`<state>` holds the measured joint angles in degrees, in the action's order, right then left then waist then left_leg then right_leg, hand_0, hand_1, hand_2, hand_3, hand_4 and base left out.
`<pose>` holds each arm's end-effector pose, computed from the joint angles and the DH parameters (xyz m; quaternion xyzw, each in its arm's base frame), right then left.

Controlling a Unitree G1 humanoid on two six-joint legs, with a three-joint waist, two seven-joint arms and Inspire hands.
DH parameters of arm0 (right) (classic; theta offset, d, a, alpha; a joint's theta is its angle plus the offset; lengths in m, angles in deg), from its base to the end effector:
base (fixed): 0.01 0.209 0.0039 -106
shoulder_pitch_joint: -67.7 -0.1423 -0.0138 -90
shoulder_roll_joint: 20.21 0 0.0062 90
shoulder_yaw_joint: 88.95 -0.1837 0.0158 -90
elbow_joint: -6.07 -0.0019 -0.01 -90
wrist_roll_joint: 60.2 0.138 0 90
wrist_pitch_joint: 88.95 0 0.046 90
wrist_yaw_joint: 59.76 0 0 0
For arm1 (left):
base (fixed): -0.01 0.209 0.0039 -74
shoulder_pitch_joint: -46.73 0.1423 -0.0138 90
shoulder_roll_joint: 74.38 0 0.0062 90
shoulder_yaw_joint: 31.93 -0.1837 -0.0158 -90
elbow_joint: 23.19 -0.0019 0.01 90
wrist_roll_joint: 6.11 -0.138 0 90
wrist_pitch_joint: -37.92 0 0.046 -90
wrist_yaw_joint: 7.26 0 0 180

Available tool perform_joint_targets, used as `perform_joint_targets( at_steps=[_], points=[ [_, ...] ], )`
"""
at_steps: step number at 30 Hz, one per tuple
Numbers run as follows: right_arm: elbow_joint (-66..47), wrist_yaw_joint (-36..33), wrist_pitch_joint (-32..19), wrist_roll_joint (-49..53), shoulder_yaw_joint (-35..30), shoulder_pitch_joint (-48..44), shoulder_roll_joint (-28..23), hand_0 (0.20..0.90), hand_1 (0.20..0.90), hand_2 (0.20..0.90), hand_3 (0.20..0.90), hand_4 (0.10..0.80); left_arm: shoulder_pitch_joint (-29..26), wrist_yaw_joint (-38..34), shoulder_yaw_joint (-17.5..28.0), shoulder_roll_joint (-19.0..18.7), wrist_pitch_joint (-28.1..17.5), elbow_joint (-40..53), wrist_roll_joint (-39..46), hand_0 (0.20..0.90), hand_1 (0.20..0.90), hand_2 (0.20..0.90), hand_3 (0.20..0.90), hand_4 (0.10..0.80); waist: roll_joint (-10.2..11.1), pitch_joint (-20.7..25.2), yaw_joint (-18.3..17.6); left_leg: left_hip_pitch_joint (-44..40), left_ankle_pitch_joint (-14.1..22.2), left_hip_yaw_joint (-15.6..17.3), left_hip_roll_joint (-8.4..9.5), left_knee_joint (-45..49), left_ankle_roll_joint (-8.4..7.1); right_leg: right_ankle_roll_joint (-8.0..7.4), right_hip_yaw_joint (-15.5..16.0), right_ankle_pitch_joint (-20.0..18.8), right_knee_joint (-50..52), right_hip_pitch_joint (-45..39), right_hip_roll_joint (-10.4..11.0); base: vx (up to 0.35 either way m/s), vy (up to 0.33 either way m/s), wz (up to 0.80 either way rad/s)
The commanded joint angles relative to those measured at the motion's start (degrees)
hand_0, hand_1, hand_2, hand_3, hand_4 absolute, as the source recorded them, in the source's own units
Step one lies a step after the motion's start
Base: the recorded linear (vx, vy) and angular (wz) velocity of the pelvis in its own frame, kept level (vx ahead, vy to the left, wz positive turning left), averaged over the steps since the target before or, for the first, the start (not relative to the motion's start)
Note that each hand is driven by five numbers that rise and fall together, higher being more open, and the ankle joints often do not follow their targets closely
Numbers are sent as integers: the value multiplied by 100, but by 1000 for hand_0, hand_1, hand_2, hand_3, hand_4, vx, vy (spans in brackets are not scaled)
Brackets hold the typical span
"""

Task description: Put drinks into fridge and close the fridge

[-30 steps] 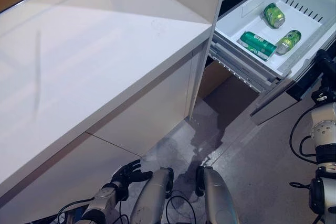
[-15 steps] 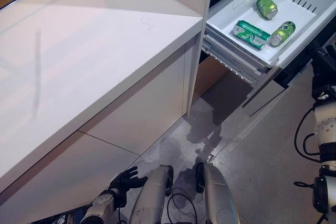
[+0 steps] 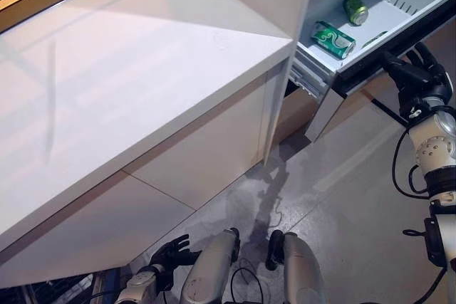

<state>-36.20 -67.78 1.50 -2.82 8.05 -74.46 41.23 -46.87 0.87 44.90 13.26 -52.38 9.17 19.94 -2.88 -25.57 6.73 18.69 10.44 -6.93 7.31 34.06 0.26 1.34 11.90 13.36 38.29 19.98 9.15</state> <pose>0.3251 -0.3028 0.2092 0.1584 -0.0931 -0.1746 0.9673 0.1299 0.2319 -0.0900 -0.0335 0.4512 0.0170 0.8916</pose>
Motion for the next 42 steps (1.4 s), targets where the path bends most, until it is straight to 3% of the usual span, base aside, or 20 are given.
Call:
perform_joint_targets(
  at_steps=[1, 12, 19, 23, 26, 30, 33, 37, 42],
  points=[
    [-394, 768, -459, -235, 513, -1484, 385, 900, 900, 900, 900, 800, 327, 93, -304, -397, -93, 190, -63, 900, 900, 900, 900, 800, 133, 411, 670, -241, 100, 31, 100, -258, 509, 0, -273, -255, -239, -488, 94, 44, 43, 26],
    [-92, 295, -688, -325, 398, -1425, 317, 900, 900, 900, 900, 800, 483, 267, -318, -466, -230, 3, -291, 900, 900, 900, 900, 800, 279, 693, 793, -741, -171, -167, 102, -1094, 468, -353, -197, -831, -1496, -1102, 212, 66, -7, 16],
    [-378, -12, -1047, -759, 114, -929, 237, 900, 900, 900, 900, 800, 462, 317, -282, -523, -231, 46, -292, 900, 900, 900, 900, 800, 449, 932, 602, -1022, -220, -65, -44, -1433, 421, -484, -320, -1156, -2266, -1437, 59, 13, -88, -5],
    [-798, 71, -840, -1137, 67, -521, 58, 900, 900, 900, 900, 800, 466, 395, -185, -544, -213, 103, -225, 900, 900, 900, 900, 800, 516, 1075, 459, -1192, -289, -5, -123, -1668, 388, -498, -422, -1262, -2562, -1571, -37, -10, -87, -10],
    [-1650, 206, -713, -1539, -243, 445, -201, 900, 900, 900, 900, 800, 517, 379, 23, -499, -198, 107, -204, 900, 900, 900, 900, 800, 581, 1285, 175, -1392, -379, 106, -207, -1991, 346, -504, -585, -1352, -2882, -1686, -177, -17, -96, -18],
    [-2531, 152, -721, -1700, -790, 1695, 22, 900, 900, 900, 900, 800, 531, 306, 267, -391, -188, -39, -199, 900, 900, 900, 900, 800, 616, 1532, -103, -1623, -539, 276, -309, -2455, 258, -481, -708, -1415, -3206, -1806, -331, -42, -100, -19],
    [-3021, 159, -717, -1978, -1059, 2680, 465, 900, 900, 900, 900, 800, 560, 315, 471, -278, -229, -187, -264, 900, 900, 900, 900, 800, 606, 1715, -288, -1789, -683, 384, -374, -2835, 192, -479, -756, -1453, -3416, -1881, -425, -41, -105, -30],
    [-3212, 669, -599, -2480, -1297, 4122, 1043, 900, 900, 900, 900, 800, 783, 335, 647, -95, -268, -213, -399, 900, 900, 900, 900, 800, 543, 1912, -509, -2000, -848, 525, -451, -3237, 117, -473, -774, -1499, -3674, -2019, -557, -34, -97, -20],
    [-2671, 1339, -397, -2527, -1046, 4918, 1609, 900, 900, 900, 900, 800, 868, 387, 742, 27, -216, -245, -418, 900, 900, 900, 900, 800, 529, 2009, -680, -2156, -897, 751, -526, -3402, 50, -444, -715, -1525, -3866, -2153, -648, -48, -57, -17]
  ],
)
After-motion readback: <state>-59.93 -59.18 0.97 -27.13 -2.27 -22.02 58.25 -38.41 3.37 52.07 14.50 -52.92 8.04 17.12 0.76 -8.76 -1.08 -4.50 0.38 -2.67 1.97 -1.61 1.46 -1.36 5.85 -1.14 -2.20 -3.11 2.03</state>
